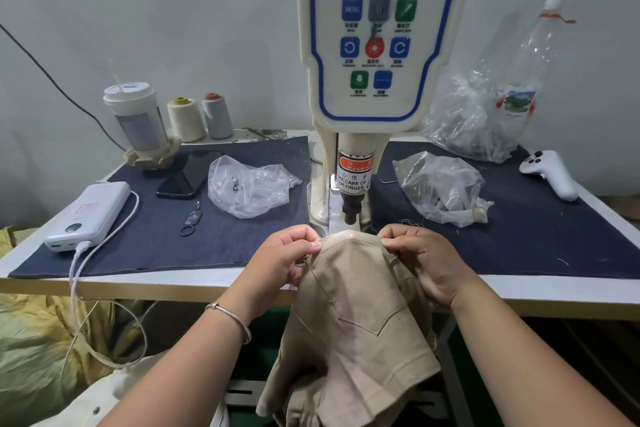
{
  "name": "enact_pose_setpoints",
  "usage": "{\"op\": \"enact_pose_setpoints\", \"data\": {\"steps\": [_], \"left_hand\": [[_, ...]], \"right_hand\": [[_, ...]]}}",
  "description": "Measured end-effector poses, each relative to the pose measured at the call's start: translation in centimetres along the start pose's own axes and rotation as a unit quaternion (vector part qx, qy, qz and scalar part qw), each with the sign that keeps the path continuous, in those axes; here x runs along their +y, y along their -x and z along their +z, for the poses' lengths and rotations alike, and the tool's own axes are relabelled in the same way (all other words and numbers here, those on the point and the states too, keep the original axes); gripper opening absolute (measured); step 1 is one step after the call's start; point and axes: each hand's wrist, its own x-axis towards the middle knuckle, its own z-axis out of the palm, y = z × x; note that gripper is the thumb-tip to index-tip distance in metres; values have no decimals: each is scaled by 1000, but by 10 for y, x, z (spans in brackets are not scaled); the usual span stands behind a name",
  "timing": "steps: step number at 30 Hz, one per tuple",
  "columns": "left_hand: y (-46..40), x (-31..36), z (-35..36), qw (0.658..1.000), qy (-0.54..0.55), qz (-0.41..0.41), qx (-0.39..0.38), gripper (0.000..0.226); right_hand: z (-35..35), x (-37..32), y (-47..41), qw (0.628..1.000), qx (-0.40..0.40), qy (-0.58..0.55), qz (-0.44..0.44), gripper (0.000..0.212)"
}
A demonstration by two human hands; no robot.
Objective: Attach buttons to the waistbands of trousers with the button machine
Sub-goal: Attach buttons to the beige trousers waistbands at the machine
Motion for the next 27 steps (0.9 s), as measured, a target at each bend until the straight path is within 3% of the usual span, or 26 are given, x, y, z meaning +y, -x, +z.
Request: {"op": "enact_pose_setpoints", "data": {"steps": [27], "left_hand": [[-4, -6, -2, 1000, 10, 0, 17, 12]], "right_hand": [[0, 0, 2, 1000, 12, -4, 3, 6]]}}
